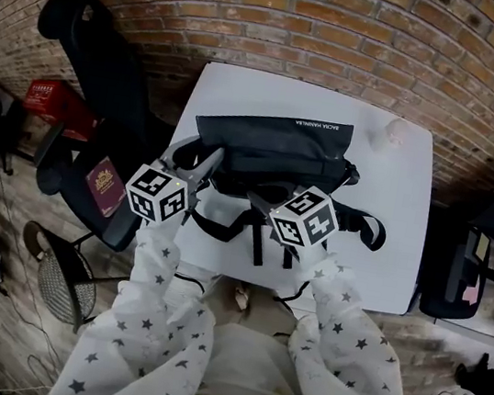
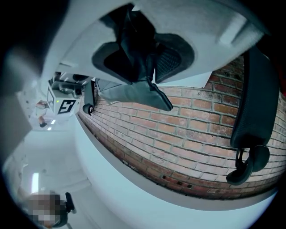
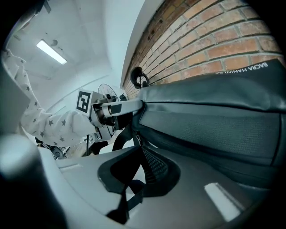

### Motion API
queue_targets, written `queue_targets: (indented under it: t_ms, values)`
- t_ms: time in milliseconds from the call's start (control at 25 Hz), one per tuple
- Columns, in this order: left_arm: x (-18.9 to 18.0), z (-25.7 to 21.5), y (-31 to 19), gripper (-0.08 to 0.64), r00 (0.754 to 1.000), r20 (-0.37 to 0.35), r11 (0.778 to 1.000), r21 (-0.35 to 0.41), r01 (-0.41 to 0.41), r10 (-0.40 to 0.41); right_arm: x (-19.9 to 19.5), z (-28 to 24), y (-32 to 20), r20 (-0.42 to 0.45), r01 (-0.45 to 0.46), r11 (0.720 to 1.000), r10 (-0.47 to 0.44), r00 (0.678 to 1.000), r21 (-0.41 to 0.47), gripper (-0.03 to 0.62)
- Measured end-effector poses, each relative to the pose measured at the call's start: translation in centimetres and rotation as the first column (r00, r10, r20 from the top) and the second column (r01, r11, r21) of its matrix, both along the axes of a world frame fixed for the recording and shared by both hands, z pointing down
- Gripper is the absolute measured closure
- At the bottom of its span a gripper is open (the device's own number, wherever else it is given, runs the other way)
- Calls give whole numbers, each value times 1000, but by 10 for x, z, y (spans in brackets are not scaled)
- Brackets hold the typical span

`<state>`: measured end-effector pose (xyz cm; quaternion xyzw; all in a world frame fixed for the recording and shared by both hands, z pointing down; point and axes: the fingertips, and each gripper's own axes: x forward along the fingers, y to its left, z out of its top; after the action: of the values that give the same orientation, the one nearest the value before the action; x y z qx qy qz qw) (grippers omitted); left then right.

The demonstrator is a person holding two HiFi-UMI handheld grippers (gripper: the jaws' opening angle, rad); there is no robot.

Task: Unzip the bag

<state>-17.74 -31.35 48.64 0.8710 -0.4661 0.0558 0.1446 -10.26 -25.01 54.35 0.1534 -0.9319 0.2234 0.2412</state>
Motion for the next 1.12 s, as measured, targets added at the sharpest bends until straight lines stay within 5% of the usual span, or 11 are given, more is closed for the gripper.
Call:
queue_targets:
  t_ms: [1120]
  values:
    - [-1, 0, 2, 394, 991, 22, 991, 35, 131, -132, 79, -1, -19, -42, -115, 993, 117, 992, 30, 577]
